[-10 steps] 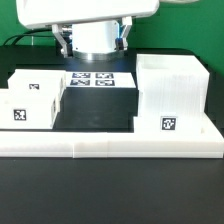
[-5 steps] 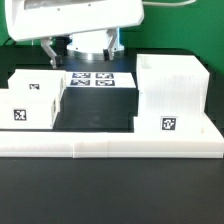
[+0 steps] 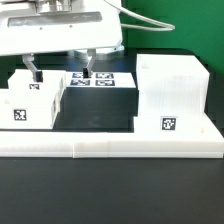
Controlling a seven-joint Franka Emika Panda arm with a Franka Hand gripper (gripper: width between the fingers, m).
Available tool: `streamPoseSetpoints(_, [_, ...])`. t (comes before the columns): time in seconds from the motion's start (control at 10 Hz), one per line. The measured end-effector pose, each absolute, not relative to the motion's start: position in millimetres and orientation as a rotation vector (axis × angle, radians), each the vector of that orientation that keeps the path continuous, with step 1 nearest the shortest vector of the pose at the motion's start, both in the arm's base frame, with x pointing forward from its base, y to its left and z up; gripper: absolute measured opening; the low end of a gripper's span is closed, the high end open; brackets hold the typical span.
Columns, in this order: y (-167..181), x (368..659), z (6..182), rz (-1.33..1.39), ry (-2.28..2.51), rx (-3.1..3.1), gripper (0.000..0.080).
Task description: Assemble drawer
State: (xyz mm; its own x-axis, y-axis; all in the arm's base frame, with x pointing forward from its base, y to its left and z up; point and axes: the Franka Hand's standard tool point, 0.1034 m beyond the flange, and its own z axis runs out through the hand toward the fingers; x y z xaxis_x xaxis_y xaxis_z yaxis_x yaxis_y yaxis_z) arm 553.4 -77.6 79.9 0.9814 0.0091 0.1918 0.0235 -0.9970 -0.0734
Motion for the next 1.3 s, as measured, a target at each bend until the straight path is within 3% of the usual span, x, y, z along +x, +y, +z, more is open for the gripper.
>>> streamPoseSetpoints(0.2, [-78, 542, 74.1, -0.178, 0.169, -3.012, 0.0649])
streamPoseSetpoints(0.7, [-91, 518, 33.2, -0.099, 0.234, -3.043, 0.0649])
streamPoseSetpoints(1.1, [-91, 518, 33.1, -0.103, 0.198, -3.048, 0.0649])
streamPoseSetpoints(1.3, [-96, 513, 18.8, -0.093, 0.091, -3.069, 0.0649])
